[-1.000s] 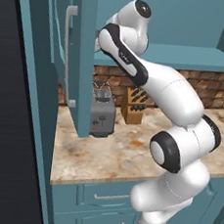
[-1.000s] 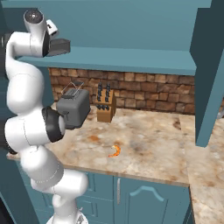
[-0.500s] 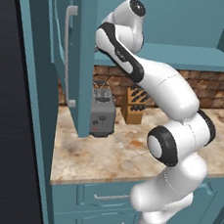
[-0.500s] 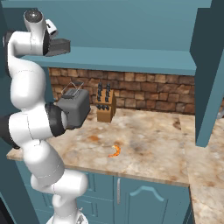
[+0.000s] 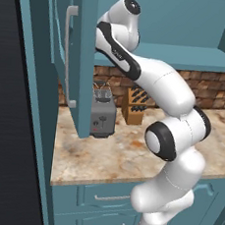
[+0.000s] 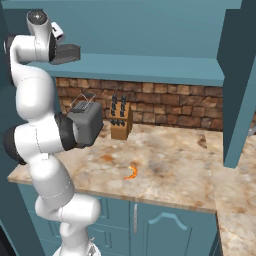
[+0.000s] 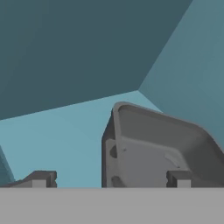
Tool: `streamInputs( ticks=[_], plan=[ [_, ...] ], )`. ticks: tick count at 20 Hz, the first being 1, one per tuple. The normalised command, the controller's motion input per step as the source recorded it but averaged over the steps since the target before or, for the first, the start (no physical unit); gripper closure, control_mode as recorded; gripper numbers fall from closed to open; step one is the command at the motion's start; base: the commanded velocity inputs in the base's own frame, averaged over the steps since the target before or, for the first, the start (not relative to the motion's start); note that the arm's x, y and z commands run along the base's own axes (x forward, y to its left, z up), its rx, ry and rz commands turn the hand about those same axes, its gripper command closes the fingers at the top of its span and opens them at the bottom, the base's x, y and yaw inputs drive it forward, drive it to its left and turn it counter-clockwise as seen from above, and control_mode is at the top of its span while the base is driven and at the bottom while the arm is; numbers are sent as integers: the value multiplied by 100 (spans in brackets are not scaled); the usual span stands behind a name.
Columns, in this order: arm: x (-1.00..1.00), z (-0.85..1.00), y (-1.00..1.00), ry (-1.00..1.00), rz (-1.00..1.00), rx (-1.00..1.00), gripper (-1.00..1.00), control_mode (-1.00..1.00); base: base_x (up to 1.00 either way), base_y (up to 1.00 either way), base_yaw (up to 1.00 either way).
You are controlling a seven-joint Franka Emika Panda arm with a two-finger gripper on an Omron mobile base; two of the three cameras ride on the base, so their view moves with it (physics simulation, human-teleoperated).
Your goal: Retrieve the tupperware from the cabinet, then place the raw meat into the tupperware to avoid contamination.
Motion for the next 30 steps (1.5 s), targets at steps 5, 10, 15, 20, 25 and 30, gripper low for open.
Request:
streamInputs(
  ticks=[5, 10, 15, 20, 25, 30],
  plan=[
    [12, -2, 13, 1, 0, 0, -100, -100, 0, 0, 0],
    [14, -11, 4, 0, 0, 0, -100, -100, 0, 0, 0],
    [20, -12, 0, 0, 0, 0, -100, -100, 0, 0, 0],
    [23, -4, 0, 0, 0, 0, -100, -100, 0, 0, 0],
    [24, -1, 0, 1, 0, 0, -100, -100, 0, 0, 0],
    [25, -1, 0, 3, 0, 0, -100, -100, 0, 0, 0]
  ],
)
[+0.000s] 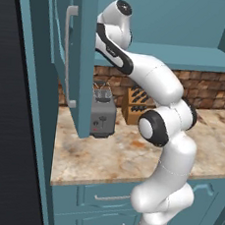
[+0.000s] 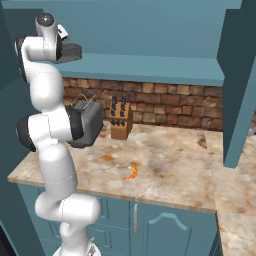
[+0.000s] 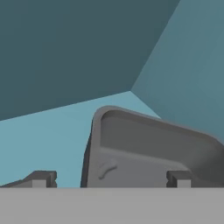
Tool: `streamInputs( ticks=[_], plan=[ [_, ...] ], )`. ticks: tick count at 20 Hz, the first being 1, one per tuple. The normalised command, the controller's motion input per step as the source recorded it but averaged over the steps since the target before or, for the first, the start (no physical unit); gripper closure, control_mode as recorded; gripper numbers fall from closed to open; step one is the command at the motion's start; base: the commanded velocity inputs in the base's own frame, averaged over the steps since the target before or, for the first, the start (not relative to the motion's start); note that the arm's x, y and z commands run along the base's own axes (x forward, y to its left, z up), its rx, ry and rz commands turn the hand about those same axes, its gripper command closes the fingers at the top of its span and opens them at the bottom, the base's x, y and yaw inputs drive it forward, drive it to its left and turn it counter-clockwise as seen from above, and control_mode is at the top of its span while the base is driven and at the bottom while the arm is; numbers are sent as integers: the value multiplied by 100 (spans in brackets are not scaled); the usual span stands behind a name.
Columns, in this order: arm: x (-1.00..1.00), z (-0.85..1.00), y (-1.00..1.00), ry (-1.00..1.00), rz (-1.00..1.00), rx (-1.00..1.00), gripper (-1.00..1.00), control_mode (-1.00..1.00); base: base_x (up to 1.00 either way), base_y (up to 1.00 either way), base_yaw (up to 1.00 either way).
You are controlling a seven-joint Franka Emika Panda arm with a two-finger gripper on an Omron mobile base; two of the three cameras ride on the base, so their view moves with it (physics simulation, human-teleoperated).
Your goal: Retrieve the tupperware from the cabinet, then place the raw meat into the tupperware to avoid contamination.
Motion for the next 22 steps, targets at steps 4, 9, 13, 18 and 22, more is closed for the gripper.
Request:
streamInputs(
  ticks=[4, 9, 13, 18, 22],
  plan=[
    [14, -2, 2, 4, 0, 0, -100, -100, 0, 0, 0],
    [2, -5, 0, 8, 0, 0, -100, -100, 0, 0, 0],
    [0, -12, 0, 6, 0, 0, -100, -100, 0, 0, 0],
    [3, -13, 4, 5, 0, 0, -100, -100, 0, 0, 0],
    [1, -14, 9, 4, 0, 0, 100, -100, 0, 0, 0]
  ],
)
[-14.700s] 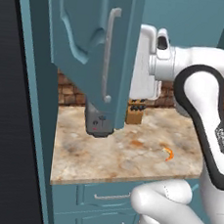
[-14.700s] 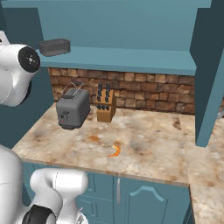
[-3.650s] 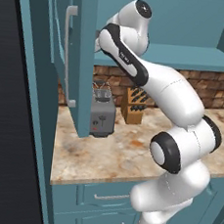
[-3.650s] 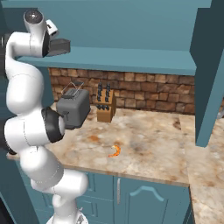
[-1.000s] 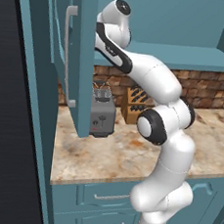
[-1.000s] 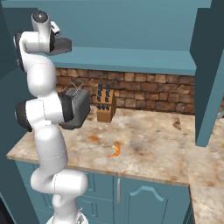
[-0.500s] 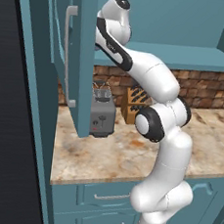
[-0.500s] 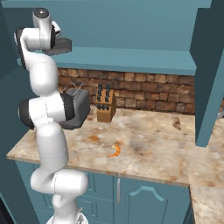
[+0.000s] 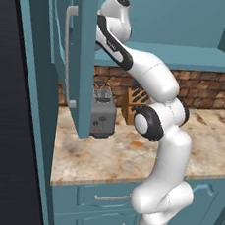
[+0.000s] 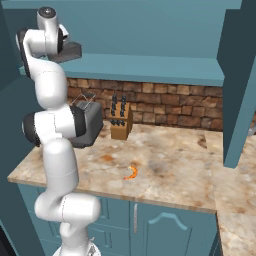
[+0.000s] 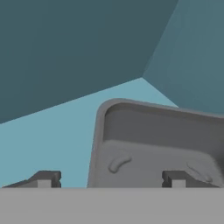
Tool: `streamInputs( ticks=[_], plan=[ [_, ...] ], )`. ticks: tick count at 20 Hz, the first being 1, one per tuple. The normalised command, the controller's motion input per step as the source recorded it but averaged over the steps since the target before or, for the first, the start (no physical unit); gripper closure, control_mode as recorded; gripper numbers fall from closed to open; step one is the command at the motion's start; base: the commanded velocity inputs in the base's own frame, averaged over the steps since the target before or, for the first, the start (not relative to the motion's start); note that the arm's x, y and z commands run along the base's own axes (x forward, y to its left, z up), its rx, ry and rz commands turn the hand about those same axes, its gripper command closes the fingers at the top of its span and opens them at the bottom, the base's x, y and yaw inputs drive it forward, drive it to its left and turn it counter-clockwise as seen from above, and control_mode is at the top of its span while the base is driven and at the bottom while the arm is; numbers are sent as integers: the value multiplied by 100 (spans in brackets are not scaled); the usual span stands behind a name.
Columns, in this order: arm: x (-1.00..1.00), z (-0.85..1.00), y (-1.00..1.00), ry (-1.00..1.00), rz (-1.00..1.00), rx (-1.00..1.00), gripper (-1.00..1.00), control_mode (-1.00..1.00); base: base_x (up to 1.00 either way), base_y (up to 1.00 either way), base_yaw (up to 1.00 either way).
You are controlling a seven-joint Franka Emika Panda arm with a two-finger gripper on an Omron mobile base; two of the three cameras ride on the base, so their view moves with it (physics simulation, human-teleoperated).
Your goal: Retrieve the tupperware from the cabinet, then place the raw meat into the tupperware to avoid contamination.
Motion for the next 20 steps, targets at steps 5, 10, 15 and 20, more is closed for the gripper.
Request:
streamInputs(
  ticks=[5, 10, 15, 20],
  plan=[
    [0, -5, 5, 2, 0, 0, 100, -100, 0, 0, 0],
    [0, 0, 0, 0, 0, 0, 100, -100, 0, 0, 0],
    [0, 0, 0, 0, 0, 0, 100, -100, 0, 0, 0],
    [0, 0, 0, 0, 0, 0, 100, -100, 0, 0, 0]
  ],
)
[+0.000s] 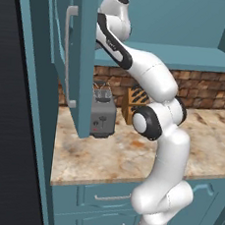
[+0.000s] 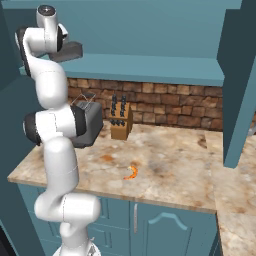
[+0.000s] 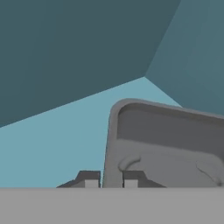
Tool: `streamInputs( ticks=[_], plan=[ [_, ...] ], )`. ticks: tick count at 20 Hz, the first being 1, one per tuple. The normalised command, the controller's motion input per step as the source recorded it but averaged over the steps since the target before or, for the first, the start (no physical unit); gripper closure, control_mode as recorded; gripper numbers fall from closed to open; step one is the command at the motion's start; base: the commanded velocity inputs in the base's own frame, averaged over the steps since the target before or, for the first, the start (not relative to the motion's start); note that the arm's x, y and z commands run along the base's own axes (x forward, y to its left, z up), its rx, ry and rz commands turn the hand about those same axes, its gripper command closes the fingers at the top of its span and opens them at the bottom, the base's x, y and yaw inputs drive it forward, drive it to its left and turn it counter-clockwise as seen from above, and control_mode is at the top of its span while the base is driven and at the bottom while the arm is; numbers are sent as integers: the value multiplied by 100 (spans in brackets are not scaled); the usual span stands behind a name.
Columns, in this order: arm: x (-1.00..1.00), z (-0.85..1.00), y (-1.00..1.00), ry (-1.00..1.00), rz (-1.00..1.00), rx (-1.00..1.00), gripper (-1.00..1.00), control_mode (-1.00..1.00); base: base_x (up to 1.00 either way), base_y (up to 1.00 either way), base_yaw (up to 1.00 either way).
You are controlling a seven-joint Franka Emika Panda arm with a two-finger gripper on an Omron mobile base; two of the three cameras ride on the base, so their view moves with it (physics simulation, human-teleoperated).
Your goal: Retrieve the tupperware from the cabinet, then place the raw meat into the tupperware to avoid contamination.
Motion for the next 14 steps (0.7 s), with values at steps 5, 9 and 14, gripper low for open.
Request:
streamInputs(
  ticks=[5, 9, 14],
  plan=[
    [-4, 0, -1, 0, 0, 0, 100, -100, 0, 0, 0],
    [-11, 0, -7, 0, 0, 0, 100, -100, 0, 0, 0],
    [-17, 0, -17, 0, 0, 0, 100, -100, 0, 0, 0]
  ],
)
